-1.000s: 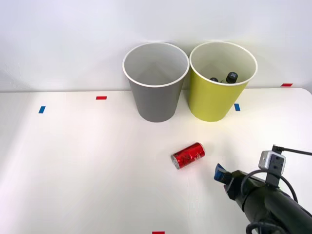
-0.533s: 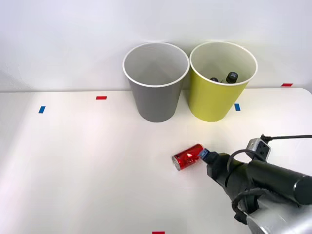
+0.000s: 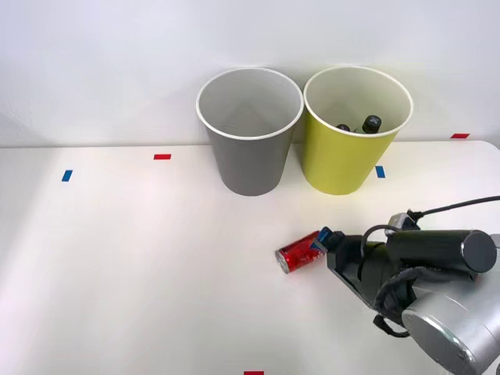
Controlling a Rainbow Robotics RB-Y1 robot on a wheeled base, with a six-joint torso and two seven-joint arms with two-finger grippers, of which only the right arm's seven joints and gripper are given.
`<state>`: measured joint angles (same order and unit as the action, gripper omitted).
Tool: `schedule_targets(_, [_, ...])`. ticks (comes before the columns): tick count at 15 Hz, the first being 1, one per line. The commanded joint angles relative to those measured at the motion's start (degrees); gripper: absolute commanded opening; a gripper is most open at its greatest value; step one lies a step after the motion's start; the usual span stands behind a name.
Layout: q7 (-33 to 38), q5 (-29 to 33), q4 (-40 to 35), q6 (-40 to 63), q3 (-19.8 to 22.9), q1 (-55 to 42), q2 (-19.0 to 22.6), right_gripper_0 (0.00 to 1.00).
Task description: Put cans in the gray bin, plastic bottles in the light green bin
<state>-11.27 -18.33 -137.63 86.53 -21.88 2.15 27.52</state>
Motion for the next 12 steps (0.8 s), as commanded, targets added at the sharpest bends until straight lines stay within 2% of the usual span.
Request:
schedule_targets(1, [8.02, -3.73, 0.88, -0.04, 0.35, 1.98, -0.01, 0.94])
schedule_targets(3, [11.10, -3.81, 0.88, -0.04, 0.35, 2.69, -0.89, 0.94])
schedule_targets(5, [10.31, -3.02, 2.72, -0.13, 0.00, 3.74, -1.68, 0.94])
schedule_targets(12, [10.04, 0.76, 14.41, -0.13, -1.76, 10.68, -7.04, 0.94])
